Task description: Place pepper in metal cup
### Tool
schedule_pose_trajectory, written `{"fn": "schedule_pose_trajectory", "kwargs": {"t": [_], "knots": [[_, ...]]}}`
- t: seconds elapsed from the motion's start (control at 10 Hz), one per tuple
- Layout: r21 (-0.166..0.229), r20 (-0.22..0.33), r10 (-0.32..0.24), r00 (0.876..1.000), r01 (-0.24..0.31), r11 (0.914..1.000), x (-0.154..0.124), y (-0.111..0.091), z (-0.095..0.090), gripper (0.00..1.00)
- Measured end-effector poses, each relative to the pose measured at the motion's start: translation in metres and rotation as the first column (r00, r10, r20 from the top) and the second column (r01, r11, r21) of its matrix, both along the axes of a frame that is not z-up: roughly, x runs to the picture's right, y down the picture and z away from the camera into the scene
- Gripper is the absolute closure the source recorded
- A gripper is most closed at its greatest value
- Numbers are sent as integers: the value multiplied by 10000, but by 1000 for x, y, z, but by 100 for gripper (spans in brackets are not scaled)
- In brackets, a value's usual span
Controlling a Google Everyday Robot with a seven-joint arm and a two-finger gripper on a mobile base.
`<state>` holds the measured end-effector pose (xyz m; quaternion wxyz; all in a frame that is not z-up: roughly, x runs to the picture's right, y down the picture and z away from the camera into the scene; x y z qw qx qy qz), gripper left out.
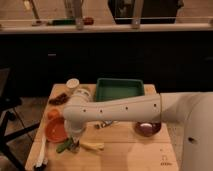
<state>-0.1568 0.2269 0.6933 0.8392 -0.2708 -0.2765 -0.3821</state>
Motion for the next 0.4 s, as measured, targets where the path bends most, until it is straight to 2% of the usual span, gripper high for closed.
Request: {"fn": "schedule_pose_trajectory", "kwargs": {"t": [0.4], "knots": [[-48,-87,273,9996,-273,9996,8,-6,7,100]]}}
